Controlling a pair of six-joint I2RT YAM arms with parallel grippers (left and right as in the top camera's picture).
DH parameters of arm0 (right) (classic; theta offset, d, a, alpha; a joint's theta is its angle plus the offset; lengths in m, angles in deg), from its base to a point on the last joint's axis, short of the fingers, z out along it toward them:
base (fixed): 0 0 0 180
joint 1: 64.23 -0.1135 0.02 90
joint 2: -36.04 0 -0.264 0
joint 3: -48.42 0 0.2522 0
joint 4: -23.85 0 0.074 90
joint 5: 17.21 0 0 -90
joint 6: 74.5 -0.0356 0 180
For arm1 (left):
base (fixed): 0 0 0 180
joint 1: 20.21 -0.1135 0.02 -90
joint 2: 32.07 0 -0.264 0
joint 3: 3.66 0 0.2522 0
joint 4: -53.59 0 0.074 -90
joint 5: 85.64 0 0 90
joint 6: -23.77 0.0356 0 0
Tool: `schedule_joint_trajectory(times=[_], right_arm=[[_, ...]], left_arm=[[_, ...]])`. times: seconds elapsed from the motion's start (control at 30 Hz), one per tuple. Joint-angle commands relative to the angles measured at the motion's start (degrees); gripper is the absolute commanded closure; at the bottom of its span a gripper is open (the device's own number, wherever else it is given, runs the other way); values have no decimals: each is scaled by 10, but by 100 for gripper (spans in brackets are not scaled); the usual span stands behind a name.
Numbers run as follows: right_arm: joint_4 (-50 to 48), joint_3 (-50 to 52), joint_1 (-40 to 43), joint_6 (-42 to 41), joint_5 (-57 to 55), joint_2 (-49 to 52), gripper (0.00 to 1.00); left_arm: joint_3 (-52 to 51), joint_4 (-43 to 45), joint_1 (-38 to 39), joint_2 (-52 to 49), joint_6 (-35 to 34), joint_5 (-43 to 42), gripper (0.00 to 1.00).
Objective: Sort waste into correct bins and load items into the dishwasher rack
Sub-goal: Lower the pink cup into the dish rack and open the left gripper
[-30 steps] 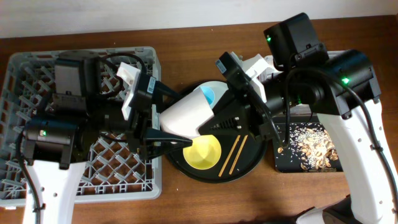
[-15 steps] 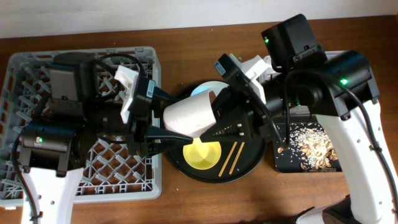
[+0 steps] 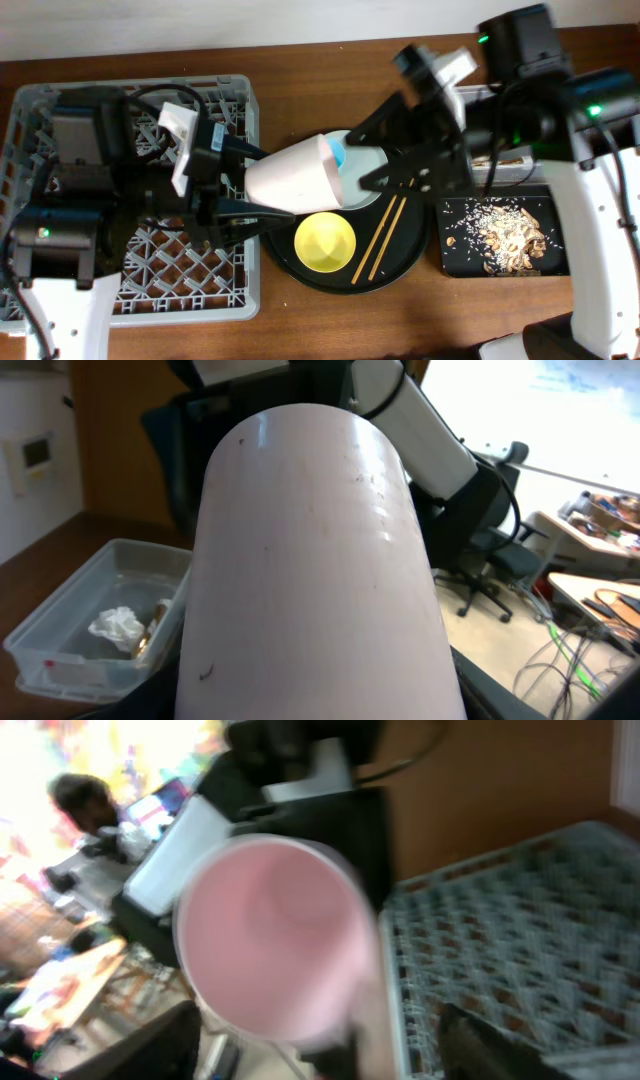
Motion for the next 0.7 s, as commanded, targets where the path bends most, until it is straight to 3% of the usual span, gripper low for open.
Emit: schedule_joint_trajectory(times=[0.0, 0.2, 0.37, 0.47, 0.67], right_arm=[[-2, 2, 71, -35, -33, 5, 1], [3, 2, 110, -93, -219, 5, 1], [3, 2, 109, -93, -345, 5, 1], [3, 2, 109, -93, -416, 5, 1], [3, 2, 109, -93, -522, 5, 1]], left_arm=[[5, -9, -33, 28, -53, 102, 51], [5, -65, -62, 46, -171, 478, 50], [5, -140, -62, 29, -191, 686, 46], [5, -184, -62, -10, -202, 739, 48], [5, -253, -62, -116, -204, 747, 54]])
